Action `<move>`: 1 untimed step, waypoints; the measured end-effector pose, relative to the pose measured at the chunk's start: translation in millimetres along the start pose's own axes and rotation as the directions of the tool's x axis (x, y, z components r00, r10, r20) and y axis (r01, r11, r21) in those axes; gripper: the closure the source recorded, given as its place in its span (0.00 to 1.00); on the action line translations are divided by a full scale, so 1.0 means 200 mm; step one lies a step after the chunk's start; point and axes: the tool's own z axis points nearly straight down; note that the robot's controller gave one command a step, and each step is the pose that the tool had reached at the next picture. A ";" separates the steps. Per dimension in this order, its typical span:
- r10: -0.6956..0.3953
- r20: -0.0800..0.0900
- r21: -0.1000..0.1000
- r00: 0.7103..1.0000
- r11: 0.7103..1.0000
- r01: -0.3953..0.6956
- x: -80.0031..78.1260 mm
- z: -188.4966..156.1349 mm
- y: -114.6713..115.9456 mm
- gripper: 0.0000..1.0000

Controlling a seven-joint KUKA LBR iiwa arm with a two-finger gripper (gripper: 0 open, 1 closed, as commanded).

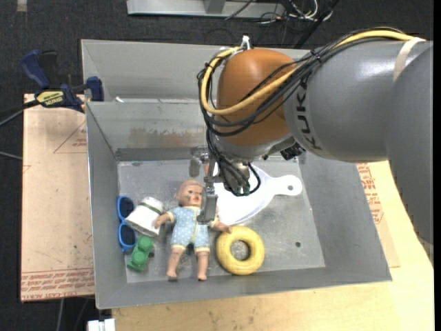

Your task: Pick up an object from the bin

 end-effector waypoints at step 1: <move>-0.127 0.004 -0.001 0.992 0.992 0.127 -0.16 0.22 -0.04 0.00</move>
Offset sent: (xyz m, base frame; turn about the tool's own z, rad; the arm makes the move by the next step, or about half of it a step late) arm 0.0601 -0.0195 -0.1142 -0.3509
